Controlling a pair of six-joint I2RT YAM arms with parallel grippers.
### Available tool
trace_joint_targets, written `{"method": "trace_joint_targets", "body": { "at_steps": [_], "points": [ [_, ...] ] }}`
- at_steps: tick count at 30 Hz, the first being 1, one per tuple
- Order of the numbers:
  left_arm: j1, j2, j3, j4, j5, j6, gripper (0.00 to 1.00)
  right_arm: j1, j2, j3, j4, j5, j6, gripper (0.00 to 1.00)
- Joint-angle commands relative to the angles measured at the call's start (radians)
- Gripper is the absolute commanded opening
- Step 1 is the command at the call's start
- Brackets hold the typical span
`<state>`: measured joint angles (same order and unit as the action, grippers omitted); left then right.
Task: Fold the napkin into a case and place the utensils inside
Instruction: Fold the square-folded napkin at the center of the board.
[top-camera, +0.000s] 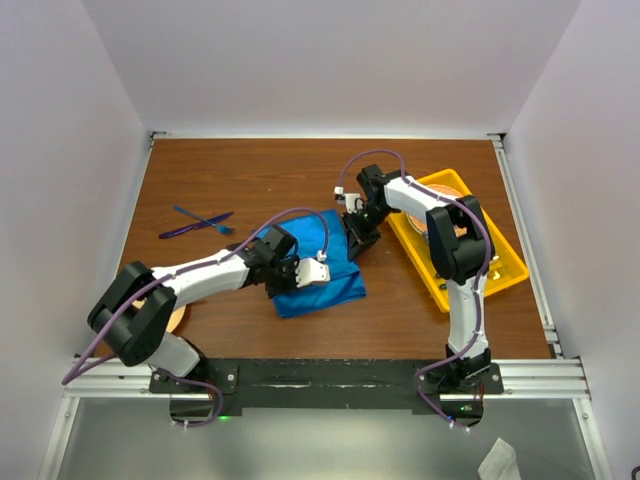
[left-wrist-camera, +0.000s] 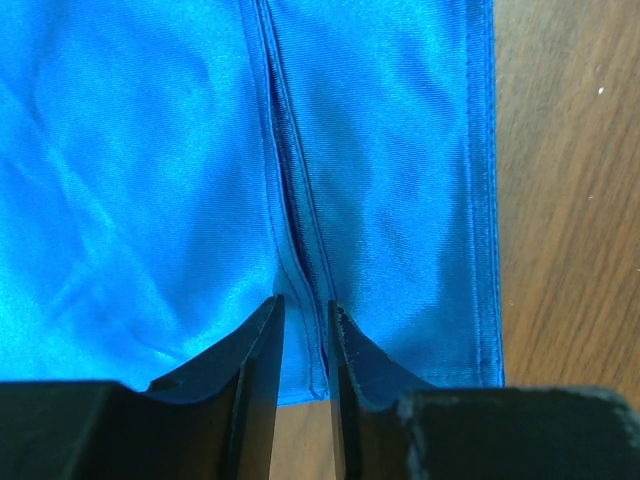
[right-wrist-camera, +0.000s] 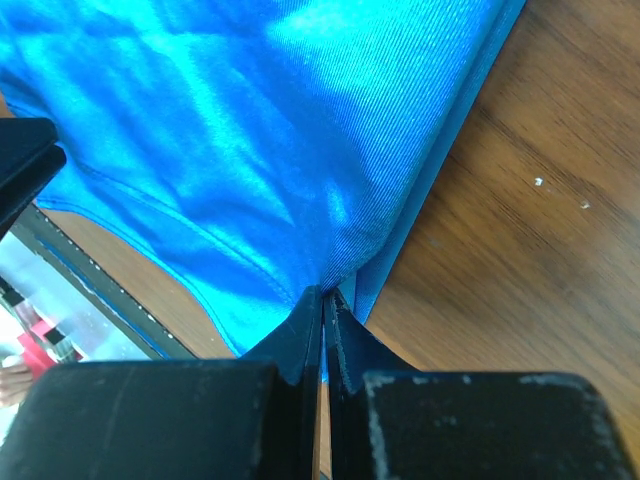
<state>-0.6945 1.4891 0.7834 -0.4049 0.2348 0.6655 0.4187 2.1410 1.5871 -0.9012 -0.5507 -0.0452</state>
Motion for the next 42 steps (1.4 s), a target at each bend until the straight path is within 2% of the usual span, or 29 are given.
{"method": "trace_joint_targets", "body": {
  "at_steps": [1,9,12,14,17,18,21,28,32,42],
  "points": [
    [-0.003,0.008,-0.016,0.031,-0.022,0.009,0.29,-0.001,-0.003,0.019,-0.018,-0.035,-0.016,0.00],
    [-0.003,0.030,-0.035,0.034,-0.045,0.022,0.21,-0.009,0.008,0.031,-0.030,-0.043,-0.022,0.00],
    [-0.003,0.022,-0.033,0.031,-0.049,0.029,0.14,-0.011,0.014,0.039,-0.041,-0.055,-0.028,0.00],
    [-0.004,0.004,-0.026,0.023,-0.042,0.031,0.12,-0.011,0.011,0.042,-0.047,-0.069,-0.035,0.07],
    [-0.003,-0.012,-0.004,-0.003,-0.032,0.032,0.14,-0.011,-0.001,0.047,-0.054,-0.068,-0.039,0.21],
    [-0.003,-0.015,-0.001,-0.015,-0.031,0.031,0.15,-0.012,-0.004,0.051,-0.057,-0.064,-0.041,0.30],
    [-0.003,-0.024,0.008,-0.020,-0.034,0.028,0.19,-0.011,-0.016,0.060,-0.067,-0.043,-0.042,0.39],
    [-0.005,-0.001,0.039,-0.011,-0.028,0.003,0.25,-0.012,-0.041,0.077,-0.080,0.029,-0.030,0.41],
    [-0.003,0.007,0.036,-0.003,-0.023,0.003,0.28,0.003,-0.078,0.074,-0.071,0.064,-0.016,0.48],
    [-0.003,0.003,0.031,-0.009,-0.026,0.006,0.29,0.064,-0.116,0.021,-0.030,0.156,0.079,0.45]
  ]
}}
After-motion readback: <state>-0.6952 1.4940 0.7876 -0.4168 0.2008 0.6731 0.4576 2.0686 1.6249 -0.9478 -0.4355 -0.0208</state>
